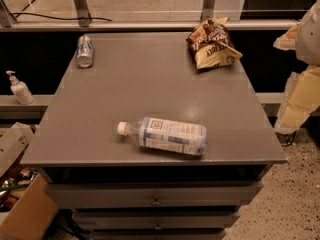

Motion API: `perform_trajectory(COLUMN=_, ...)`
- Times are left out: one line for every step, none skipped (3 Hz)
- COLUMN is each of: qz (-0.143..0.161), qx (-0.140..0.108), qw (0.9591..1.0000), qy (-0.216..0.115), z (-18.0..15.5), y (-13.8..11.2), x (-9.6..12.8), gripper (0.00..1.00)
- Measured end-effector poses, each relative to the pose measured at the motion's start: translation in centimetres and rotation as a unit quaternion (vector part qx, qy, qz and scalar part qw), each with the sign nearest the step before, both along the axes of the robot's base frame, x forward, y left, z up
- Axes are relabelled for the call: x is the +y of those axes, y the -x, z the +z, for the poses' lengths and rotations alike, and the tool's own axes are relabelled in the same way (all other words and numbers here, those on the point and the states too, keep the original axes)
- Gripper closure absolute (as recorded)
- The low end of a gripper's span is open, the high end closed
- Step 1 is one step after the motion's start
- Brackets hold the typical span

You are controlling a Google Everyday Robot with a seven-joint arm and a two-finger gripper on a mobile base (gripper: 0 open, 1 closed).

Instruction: Place blue plastic bottle upright

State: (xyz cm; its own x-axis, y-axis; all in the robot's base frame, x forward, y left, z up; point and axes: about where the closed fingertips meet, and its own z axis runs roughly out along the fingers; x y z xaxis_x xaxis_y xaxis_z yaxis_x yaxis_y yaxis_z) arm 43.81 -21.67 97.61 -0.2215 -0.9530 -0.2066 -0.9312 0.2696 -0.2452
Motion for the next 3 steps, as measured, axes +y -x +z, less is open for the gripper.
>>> perform_trajectory(qz=0.0, qx=0.0, qw=1.0, qy=0.0, z=0.0, y=0.0, x=0.0, gripper=0.0)
perform_trajectory(qz=0.011, qx=-0.004, qw=0.9998, qy=-0.013, z=0.1, y=0.4, x=1.2, gripper=0.0)
perform_trajectory(qz=0.045, qx=-0.01, qw=0.9981, qy=-0.041, z=0.0, y=2.2, x=5.1, gripper=0.0)
